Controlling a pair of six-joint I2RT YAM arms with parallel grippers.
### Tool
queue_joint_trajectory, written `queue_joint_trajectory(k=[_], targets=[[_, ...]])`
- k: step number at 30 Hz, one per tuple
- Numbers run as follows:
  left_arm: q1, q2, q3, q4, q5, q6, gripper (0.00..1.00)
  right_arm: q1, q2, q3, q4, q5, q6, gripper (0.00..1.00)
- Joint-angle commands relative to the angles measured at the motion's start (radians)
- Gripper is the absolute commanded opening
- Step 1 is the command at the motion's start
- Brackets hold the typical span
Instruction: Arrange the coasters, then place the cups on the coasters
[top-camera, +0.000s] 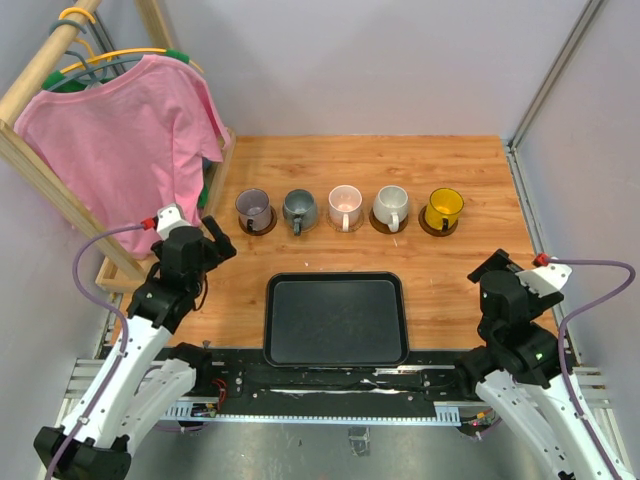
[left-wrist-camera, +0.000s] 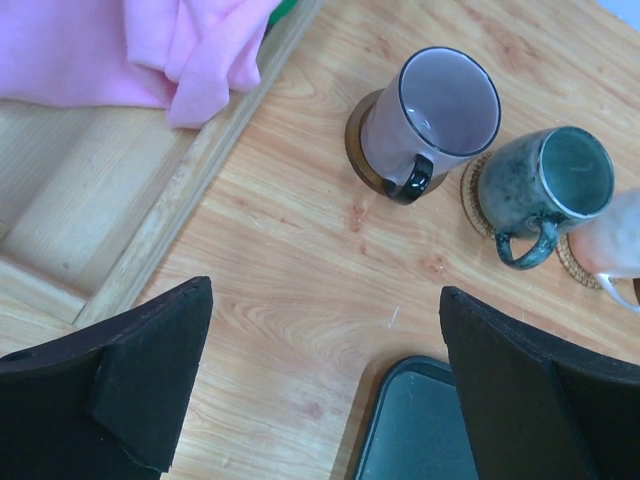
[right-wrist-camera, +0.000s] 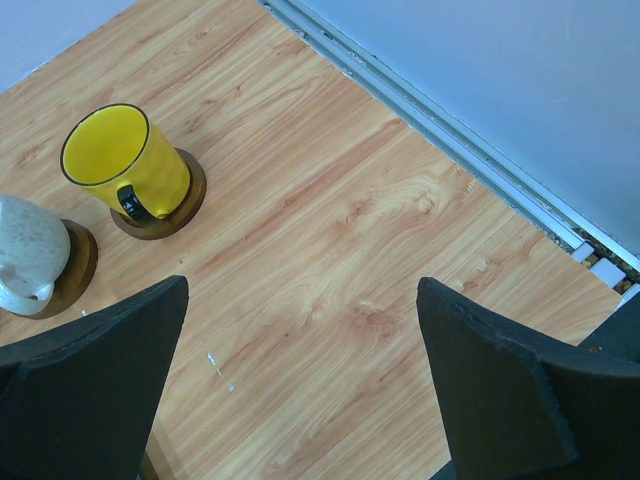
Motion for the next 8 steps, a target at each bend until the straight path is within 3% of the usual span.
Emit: queue_joint_trajectory(k=[1, 8], targets=[[-0.005, -0.033, -0.012, 0.015, -0.046, -0.012, 1.00, -0.015, -0.002, -0.009, -0.018, 0.037, 0.020, 0.98], [-0.005, -0.058, -0.019, 0.020, -0.053, -0.016, 1.00, -0.015, -0.001, -0.013, -0.018, 0.036, 0.020, 0.98]])
